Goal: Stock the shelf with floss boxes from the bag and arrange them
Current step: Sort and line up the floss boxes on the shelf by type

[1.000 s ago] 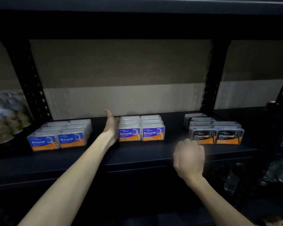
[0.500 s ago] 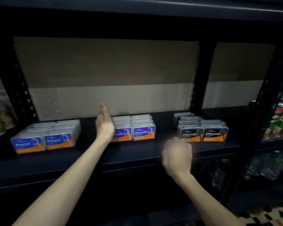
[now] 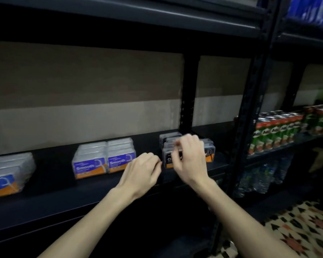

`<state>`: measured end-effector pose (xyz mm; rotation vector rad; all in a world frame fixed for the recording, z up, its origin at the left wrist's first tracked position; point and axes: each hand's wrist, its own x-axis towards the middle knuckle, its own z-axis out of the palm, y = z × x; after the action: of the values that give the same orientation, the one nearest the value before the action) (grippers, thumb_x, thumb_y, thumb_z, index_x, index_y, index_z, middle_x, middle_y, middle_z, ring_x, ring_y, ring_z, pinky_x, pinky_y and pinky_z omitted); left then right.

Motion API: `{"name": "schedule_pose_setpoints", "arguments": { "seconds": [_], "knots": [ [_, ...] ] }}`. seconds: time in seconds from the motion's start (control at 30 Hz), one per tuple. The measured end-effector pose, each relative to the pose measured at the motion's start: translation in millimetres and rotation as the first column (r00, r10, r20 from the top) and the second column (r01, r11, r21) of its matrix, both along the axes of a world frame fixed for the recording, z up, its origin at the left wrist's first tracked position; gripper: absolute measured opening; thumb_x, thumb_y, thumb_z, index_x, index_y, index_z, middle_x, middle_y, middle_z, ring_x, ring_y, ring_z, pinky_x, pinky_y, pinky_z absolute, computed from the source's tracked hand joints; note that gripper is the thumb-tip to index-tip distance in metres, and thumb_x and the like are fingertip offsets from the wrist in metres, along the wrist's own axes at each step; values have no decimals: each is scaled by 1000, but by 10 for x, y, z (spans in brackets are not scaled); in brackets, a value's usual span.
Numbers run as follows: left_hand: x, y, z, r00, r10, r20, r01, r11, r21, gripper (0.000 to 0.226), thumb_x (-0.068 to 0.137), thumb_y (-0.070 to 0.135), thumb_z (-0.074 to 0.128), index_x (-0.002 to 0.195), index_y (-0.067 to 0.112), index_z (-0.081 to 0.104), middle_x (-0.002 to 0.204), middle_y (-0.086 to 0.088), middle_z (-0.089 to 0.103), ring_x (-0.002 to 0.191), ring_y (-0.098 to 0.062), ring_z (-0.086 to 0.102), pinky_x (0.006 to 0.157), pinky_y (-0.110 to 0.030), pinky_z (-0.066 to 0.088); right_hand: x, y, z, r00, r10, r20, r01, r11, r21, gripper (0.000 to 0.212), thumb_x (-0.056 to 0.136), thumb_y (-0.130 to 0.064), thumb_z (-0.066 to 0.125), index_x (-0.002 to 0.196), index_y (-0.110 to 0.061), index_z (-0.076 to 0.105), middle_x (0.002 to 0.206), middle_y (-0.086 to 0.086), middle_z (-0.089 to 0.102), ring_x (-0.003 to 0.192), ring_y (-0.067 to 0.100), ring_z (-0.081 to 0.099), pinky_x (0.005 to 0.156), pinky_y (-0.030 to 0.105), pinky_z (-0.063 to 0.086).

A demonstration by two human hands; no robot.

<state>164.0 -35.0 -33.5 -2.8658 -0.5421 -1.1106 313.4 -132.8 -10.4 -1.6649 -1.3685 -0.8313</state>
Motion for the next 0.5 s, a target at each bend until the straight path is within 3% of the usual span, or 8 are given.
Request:
{"name": "schedule_pose_setpoints", "arguments": {
  "seconds": [0.1, 0.23, 0.37, 0.5],
  "knots": [
    [30, 52, -58, 990, -5, -142, -4, 998, -60, 47, 93, 46, 37, 108, 17, 70, 108, 1, 70, 101, -21, 64, 83, -39, 56, 325, 171, 303, 998, 23, -65, -35, 980, -195, 27, 85, -24, 43, 98, -13, 64, 97, 6, 62, 94, 30, 57, 82, 43, 44],
    [63, 78, -106, 960, 14, -279, -45, 993, -105, 74, 87, 58, 22, 134, 15, 60, 143, -2, 55, 133, -17, 49, 110, -29, 39, 787, 607, 679, 957, -34, -289, -126, 847, -516, 26, 93, -21, 53, 114, -22, 68, 118, 8, 68, 112, 28, 62, 99, 38, 49],
    [87, 108, -97, 941, -34, -338, -40, 977, -210, 89, 81, 68, 13, 145, 16, 46, 156, 0, 37, 145, -10, 29, 118, -27, 28, 1102, 1001, 904, 913, -144, -382, -184, 690, -700, 25, 91, -31, 66, 114, -21, 71, 123, 5, 67, 116, 22, 61, 99, 26, 43],
    [93, 127, -85, 933, -45, -357, -54, 963, -264, 94, 79, 73, 12, 147, 16, 43, 158, -1, 32, 147, -8, 22, 119, -24, 23, 1218, 1222, 808, 883, -215, -418, -224, 589, -776, 38, 83, -48, 73, 110, -20, 74, 112, 1, 70, 110, 19, 62, 99, 29, 45]
  ]
}}
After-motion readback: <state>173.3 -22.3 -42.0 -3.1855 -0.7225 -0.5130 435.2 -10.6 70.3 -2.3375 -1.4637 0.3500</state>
